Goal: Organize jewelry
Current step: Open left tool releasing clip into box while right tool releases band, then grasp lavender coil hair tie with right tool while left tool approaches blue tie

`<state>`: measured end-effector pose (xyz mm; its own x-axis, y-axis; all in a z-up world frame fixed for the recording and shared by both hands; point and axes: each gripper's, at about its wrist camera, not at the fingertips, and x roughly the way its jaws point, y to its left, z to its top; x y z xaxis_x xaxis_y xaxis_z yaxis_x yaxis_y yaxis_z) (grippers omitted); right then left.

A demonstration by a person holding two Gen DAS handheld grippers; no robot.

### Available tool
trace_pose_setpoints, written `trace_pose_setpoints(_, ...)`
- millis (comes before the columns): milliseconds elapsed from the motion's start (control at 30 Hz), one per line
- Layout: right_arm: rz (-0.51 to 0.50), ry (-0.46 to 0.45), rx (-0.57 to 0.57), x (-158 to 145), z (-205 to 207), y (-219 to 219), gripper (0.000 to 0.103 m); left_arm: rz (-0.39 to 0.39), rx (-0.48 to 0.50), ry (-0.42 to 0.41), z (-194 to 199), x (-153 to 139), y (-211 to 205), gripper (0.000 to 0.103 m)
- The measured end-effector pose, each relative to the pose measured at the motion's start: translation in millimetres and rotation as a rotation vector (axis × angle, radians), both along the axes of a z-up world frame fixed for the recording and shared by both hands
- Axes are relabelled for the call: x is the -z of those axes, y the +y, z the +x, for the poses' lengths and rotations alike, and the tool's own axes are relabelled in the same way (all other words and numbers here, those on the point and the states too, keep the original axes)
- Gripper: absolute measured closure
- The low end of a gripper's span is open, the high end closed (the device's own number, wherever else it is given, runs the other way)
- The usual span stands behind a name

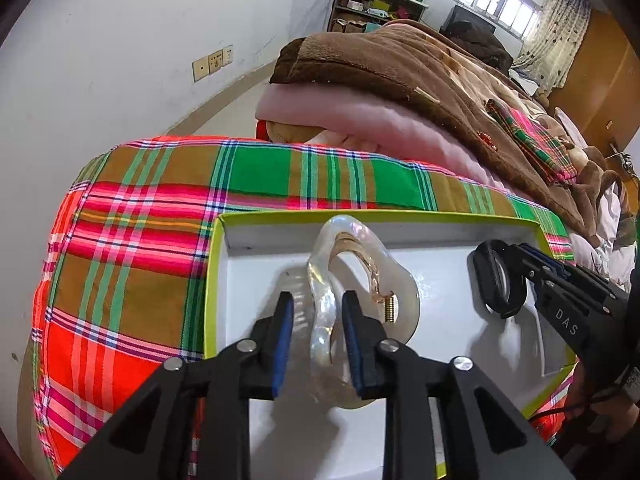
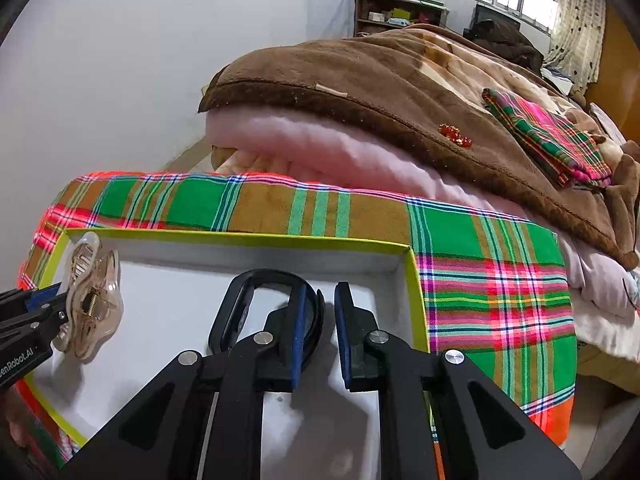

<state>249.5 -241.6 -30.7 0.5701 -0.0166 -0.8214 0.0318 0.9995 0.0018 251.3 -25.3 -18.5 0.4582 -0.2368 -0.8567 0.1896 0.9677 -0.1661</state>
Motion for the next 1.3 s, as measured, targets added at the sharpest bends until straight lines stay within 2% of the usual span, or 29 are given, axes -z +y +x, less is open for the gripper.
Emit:
trace_pose_setpoints(100,0.003,-0.008,-0.001,-2,-2,1,0.088,-0.014,0.002,-0.011,0,-4,1,0.066)
trace_pose_setpoints(300,0.027,-0.037,-0.002,-12,-10,2,0.086,-0.031,0.005,-0.026,-5,-13,2,0.062)
trace_pose_setpoints(433,0.040,-0.063,-0.011,-23,-22,4,0.085,-0.061,0.005,-0.051,-16,-24,6,0.056)
trace_pose_setpoints(600,0.066,-0.111,-0.018,-41,-48,6,0.083,-0.084,0.022,-0.088,-40,-40,11,0.054)
trace_pose_setpoints(700,0.084,-0.135,-0.024,-50,-65,7,0.079,-0.098,0.019,-0.105,-56,-48,16,0.053)
trace_pose_setpoints(867,0.103,-0.167,-0.038,-59,-100,11,0.076,-0.114,0.001,-0.116,-84,-52,30,0.052)
trace_pose_setpoints(1133,0.143,-0.191,-0.063,-51,-152,12,0.075,-0.147,-0.031,-0.100,-126,-43,47,0.051)
trace_pose_setpoints(1300,0.167,-0.160,-0.048,-34,-173,8,0.075,-0.173,-0.052,-0.091,-144,-34,56,0.051)
